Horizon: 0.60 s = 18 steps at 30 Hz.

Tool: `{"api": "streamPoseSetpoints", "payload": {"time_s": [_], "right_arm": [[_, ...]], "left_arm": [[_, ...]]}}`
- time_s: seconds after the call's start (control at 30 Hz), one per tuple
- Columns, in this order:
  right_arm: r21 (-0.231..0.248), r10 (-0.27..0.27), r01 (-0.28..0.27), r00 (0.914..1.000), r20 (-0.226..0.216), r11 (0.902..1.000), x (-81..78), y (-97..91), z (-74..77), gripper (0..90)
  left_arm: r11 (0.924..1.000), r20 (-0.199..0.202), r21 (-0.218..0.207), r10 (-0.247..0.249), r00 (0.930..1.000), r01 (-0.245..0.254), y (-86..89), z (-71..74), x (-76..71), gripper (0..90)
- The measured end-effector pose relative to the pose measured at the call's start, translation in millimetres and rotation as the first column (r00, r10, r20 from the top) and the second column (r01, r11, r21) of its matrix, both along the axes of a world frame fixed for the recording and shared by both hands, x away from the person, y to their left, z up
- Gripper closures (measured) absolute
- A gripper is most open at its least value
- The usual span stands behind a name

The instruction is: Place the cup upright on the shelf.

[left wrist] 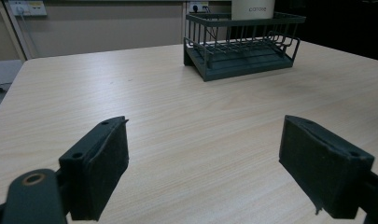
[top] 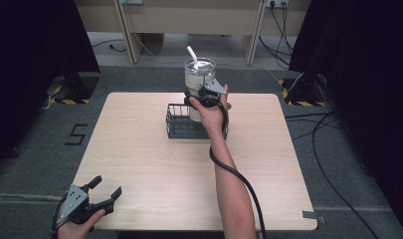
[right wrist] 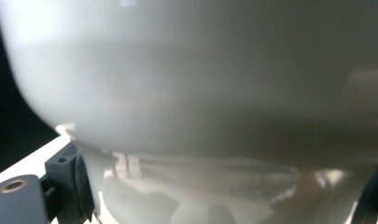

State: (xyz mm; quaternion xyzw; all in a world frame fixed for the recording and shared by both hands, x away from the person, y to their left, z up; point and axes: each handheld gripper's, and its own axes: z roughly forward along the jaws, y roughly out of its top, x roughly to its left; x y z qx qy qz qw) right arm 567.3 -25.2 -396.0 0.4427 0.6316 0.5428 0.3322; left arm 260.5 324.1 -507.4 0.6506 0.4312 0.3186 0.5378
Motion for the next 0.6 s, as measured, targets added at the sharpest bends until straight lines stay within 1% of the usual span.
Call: {"api": "streamPoseSetpoints", "payload": {"time_s": [0.13, 0.23, 0.37, 0.6], "right_arm": [[-0.006, 0.003, -0.003, 1.0000, 0.000, 1.0000, 1.5, 0.1, -1.7, 9.6], [-0.003, 0.000, 0.000, 1.0000, -0.010, 1.0000, 2.7, 1.7, -3.8, 9.6], [-0.013, 0.001, -0.001, 1.0000, -0.009, 0.9999, 3.4, 2.5, -6.0, 9.6], [-0.017, -0.001, 0.000, 0.9995, -0.031, 0.9998, 5.1, 3.6, -15.7, 9.5]], "left_arm": [[1.0000, 0.000, -0.001, -0.001, 1.0000, 0.001, -0.2, -0.1, 0.1, 15.0], [1.0000, 0.000, -0.002, 0.000, 1.0000, 0.000, 0.0, 0.0, 0.0, 15.0], [1.0000, 0.001, -0.001, -0.001, 1.0000, 0.001, -0.1, 0.0, -0.1, 15.0], [1.0000, 0.001, -0.001, -0.004, 1.0000, 0.004, -0.2, 0.1, -0.3, 15.0]]}}
